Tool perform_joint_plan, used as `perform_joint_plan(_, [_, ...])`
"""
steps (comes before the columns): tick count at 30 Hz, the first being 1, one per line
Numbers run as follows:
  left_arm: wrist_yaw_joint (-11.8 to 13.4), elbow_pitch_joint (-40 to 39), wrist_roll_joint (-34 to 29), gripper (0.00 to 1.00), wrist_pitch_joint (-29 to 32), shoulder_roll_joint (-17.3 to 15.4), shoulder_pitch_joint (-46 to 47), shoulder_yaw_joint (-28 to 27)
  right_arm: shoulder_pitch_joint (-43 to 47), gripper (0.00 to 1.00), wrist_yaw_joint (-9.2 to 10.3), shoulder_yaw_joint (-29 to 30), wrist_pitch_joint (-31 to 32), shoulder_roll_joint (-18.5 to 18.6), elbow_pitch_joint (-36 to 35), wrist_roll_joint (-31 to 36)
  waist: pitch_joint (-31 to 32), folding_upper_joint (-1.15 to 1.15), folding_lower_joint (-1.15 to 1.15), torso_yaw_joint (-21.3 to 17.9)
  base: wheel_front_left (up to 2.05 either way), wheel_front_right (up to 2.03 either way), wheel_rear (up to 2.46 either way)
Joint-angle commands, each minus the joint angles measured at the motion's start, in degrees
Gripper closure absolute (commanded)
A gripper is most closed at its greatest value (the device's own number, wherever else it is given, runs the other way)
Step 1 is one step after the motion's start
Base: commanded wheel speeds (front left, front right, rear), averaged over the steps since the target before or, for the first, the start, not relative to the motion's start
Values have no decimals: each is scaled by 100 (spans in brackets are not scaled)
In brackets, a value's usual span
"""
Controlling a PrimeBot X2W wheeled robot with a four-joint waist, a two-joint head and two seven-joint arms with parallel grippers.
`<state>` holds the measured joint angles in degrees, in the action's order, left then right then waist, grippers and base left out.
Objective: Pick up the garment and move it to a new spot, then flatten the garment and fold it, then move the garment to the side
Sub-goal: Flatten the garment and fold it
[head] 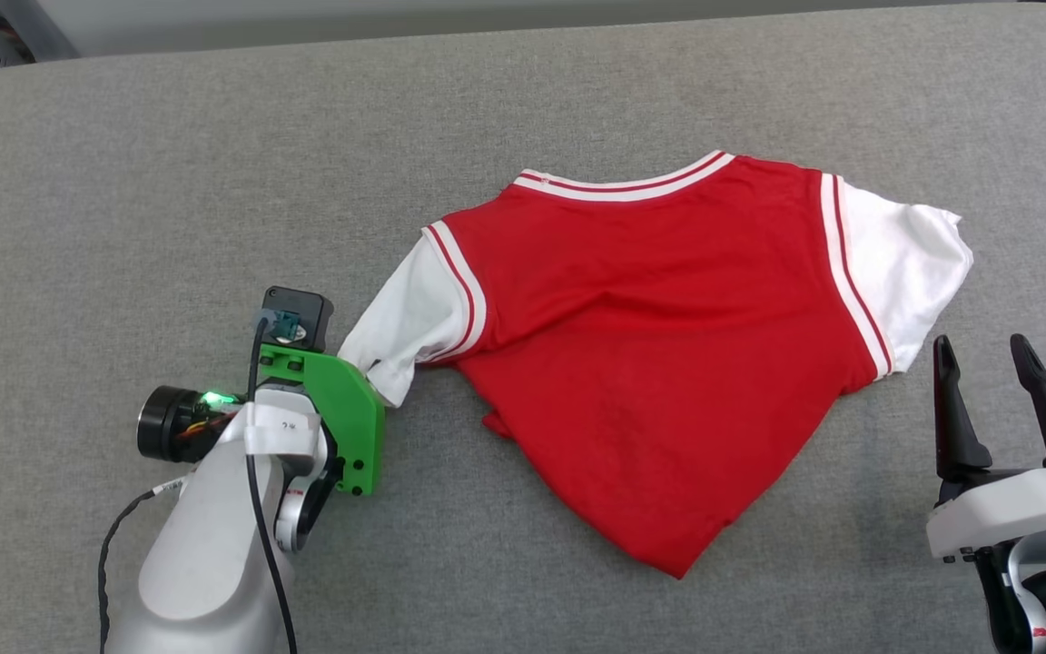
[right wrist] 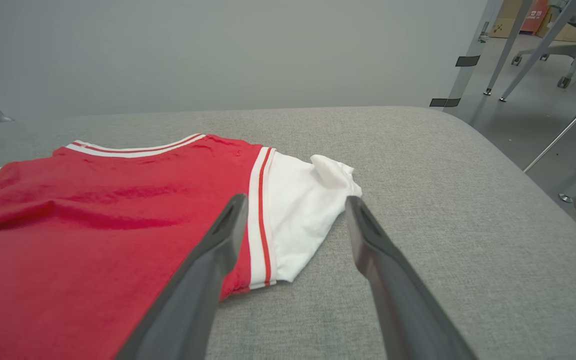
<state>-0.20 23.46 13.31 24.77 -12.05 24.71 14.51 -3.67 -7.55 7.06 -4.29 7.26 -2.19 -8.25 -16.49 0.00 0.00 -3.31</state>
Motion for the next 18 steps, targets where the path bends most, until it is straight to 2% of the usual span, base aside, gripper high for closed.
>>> perform_joint_plan(1, [67,165,-57,0,80,-92,6,17,-71,0,6,-31,-14,-12,30,31,-13,0,0,-4,0,0,0])
perform_joint_plan(5, [-23,449,-83,0,283,-128,22,150,-100,0,6,-100,-17,14,58,24,-43,0,0,-20,0,0,0])
perform_joint_plan(6, [-67,527,-51,59,355,-122,21,172,-114,0,6,-111,-18,23,62,24,-59,0,0,-26,0,0,0])
perform_joint_plan(7, [-102,578,-17,95,386,-113,23,179,-128,0,6,-114,-19,31,66,23,-68,0,0,-29,0,0,0])
perform_joint_plan(8, [-128,625,19,100,387,-109,28,175,-146,0,6,-112,-21,41,71,21,-75,0,0,-33,0,0,0])
perform_joint_plan(14, [83,567,95,100,-724,-273,162,-180,-171,0,6,-36,97,209,116,61,74,0,0,24,0,0,0])
perform_joint_plan(18, [116,382,112,100,-1364,-371,237,-324,-149,0,6,-40,407,397,137,78,230,0,0,96,0,0,0])
